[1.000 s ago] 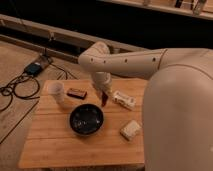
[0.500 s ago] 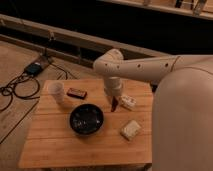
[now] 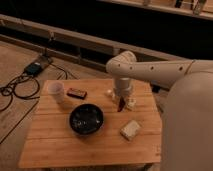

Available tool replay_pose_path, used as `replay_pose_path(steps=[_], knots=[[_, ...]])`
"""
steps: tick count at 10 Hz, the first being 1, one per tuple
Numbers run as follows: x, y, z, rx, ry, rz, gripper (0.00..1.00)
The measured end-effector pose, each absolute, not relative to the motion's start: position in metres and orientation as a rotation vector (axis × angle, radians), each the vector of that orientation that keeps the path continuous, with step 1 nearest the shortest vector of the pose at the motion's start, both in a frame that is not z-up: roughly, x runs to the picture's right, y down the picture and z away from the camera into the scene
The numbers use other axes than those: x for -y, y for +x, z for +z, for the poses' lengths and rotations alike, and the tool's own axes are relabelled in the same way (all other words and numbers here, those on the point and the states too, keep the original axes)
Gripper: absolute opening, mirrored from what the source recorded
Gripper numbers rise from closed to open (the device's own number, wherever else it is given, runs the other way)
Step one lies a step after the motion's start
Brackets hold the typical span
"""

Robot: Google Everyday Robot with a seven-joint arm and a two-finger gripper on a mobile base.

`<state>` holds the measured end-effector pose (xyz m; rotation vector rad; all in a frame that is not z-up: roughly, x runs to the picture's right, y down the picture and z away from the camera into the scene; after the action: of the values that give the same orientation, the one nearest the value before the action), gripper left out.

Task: Place the pepper on the white sponge

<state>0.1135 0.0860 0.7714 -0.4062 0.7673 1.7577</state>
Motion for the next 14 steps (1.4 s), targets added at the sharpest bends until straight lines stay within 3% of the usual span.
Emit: replay_pose_path(steps=[5, 13, 14], knots=[[-0.130, 0.161, 0.764, -0.843, -0.444, 1.821, 0.00], [-0.207, 0.174, 0.766, -0.935, -0.577, 1.775, 0.00], [-0.214, 0.173, 0.770, -0.949, -0.596, 1.767, 0.04]])
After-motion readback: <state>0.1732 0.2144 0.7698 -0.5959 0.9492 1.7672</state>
